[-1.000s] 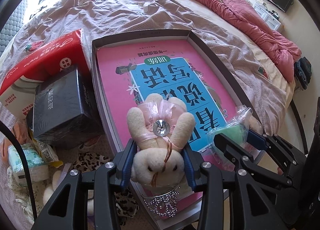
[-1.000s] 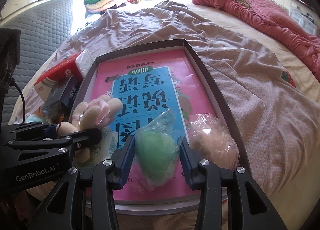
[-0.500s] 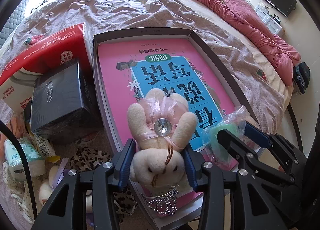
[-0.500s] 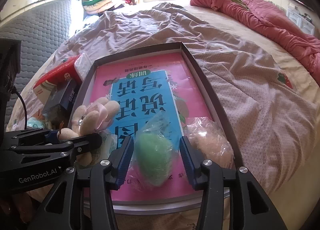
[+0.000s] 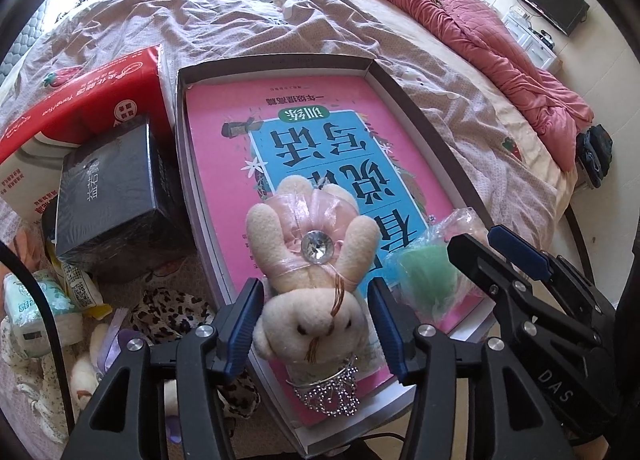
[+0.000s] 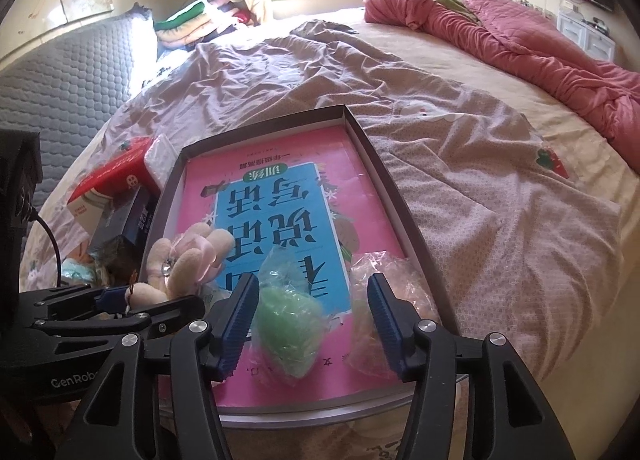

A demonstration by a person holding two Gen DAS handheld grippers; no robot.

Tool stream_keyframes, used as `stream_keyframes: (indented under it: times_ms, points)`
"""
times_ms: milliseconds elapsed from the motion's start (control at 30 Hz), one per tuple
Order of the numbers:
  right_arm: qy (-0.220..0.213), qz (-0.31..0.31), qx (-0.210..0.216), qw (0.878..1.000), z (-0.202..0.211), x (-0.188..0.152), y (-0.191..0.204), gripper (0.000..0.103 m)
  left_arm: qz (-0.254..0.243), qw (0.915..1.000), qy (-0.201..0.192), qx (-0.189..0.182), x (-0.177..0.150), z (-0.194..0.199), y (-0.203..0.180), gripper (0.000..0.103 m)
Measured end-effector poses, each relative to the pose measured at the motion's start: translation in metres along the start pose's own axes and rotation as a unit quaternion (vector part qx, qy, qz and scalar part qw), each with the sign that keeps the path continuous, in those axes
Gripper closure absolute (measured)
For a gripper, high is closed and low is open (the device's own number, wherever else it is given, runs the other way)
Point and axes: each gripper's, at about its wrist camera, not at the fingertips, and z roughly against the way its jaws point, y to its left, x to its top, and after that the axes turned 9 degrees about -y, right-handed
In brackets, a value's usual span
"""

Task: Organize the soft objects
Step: 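Lower the green ball onto the tray and open the right tool, then lower the white plush bunny onto the tray and open the left tool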

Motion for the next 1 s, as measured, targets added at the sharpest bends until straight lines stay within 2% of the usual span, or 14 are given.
stream_keyframes:
  times_ms: [300,1000]
  points:
    - [-0.004,-0.011,-0.014,1.0,0.004,0.001,-0.008,0.044,0.004,0.9998,-0.006,-0.019,-0.003,0.009,-0.002,0.043]
    - [-0.024,-0.032,-0.032,0.999,0.023,0.01,-0.021,0.044,-0.026,0.9983,-0.011,-0.051,-0.005,0.02,-0.029,0.043]
